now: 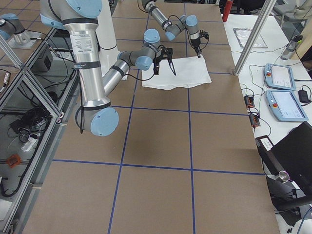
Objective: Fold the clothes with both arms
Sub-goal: 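Drag the shirt corner with the left gripper farther from the robot, straightening it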
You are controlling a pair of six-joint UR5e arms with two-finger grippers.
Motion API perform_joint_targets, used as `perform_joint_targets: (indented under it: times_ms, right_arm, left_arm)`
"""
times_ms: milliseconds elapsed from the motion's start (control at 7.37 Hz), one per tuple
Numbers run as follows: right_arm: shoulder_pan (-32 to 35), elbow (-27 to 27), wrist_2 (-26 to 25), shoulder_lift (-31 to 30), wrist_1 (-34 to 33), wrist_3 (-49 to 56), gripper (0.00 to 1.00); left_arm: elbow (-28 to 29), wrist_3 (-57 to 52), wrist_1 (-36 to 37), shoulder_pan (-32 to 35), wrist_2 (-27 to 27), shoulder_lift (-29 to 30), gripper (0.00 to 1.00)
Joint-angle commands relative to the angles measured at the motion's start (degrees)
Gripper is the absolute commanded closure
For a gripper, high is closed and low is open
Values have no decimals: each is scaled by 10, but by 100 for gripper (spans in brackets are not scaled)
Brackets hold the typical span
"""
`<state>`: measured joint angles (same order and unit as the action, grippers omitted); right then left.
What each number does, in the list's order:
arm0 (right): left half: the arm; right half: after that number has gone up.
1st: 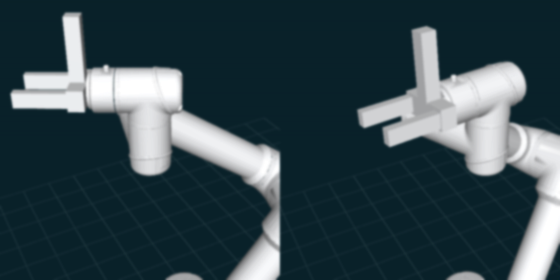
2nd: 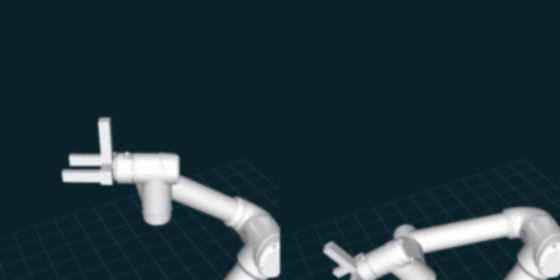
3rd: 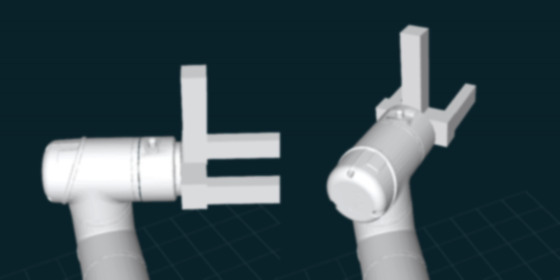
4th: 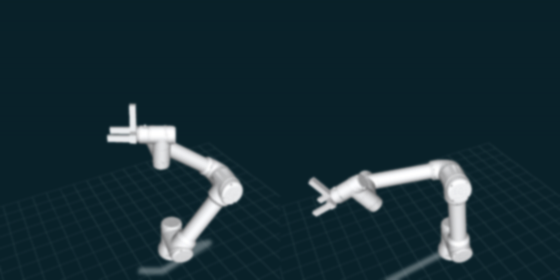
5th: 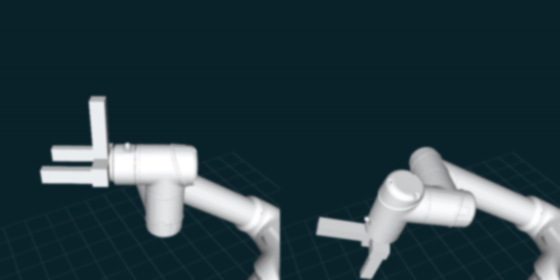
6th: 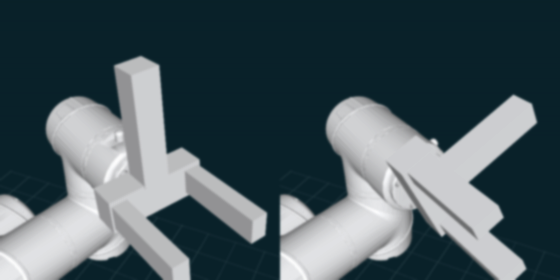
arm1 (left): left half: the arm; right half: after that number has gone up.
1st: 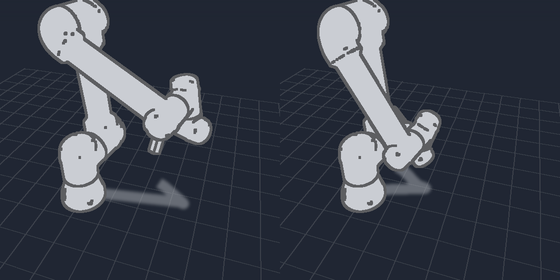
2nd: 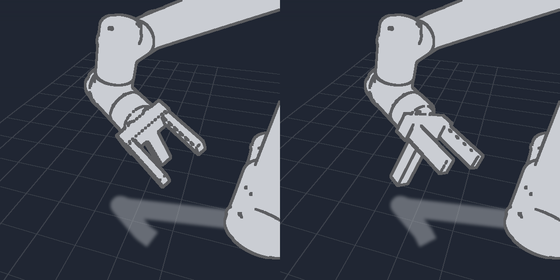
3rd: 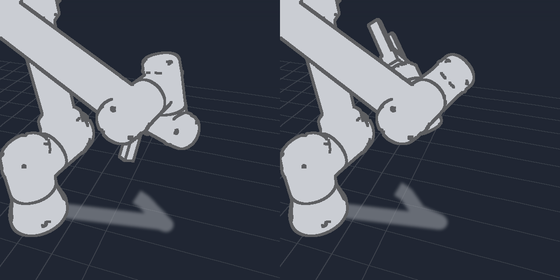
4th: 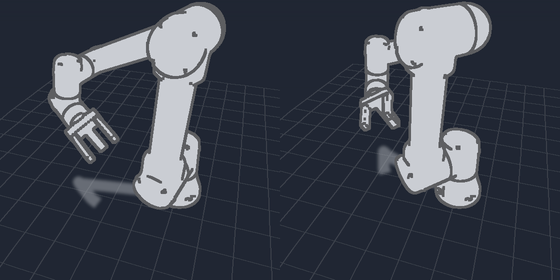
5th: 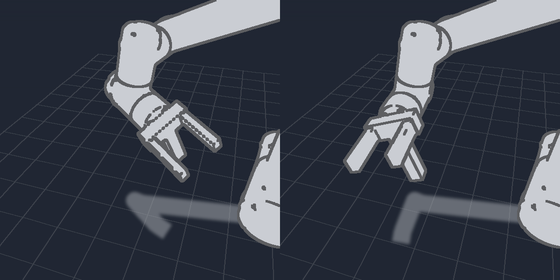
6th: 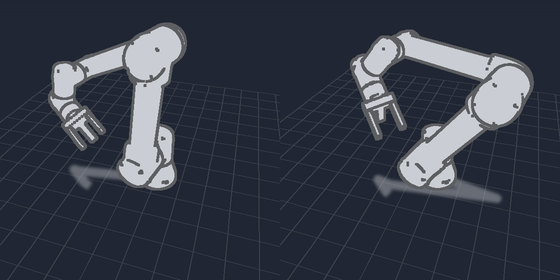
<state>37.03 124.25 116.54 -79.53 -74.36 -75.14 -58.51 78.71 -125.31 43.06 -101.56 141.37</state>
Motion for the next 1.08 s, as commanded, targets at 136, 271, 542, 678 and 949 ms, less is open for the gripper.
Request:
perform_joint_targets:
  times_ms: [136,271,542,678,949]
  right_arm:
    - [1,-1,-1,0,0,0,0]
    - [0,-1,-1,0,0,-1,0]
    - [-1,-5,-10,0,0,-1,0]
    - [-2,-12,-17,4,0,2,0]
    - [0,-41,-27,44,-8,3,0]
  left_arm:
    - [52,-16,-72,9,41,19,100]
    - [65,-16,-91,9,50,21,100]
    - [65,-24,-93,11,52,21,1]
    - [64,-42,-94,23,51,21,0]
    - [58,-73,-92,63,13,20,0]
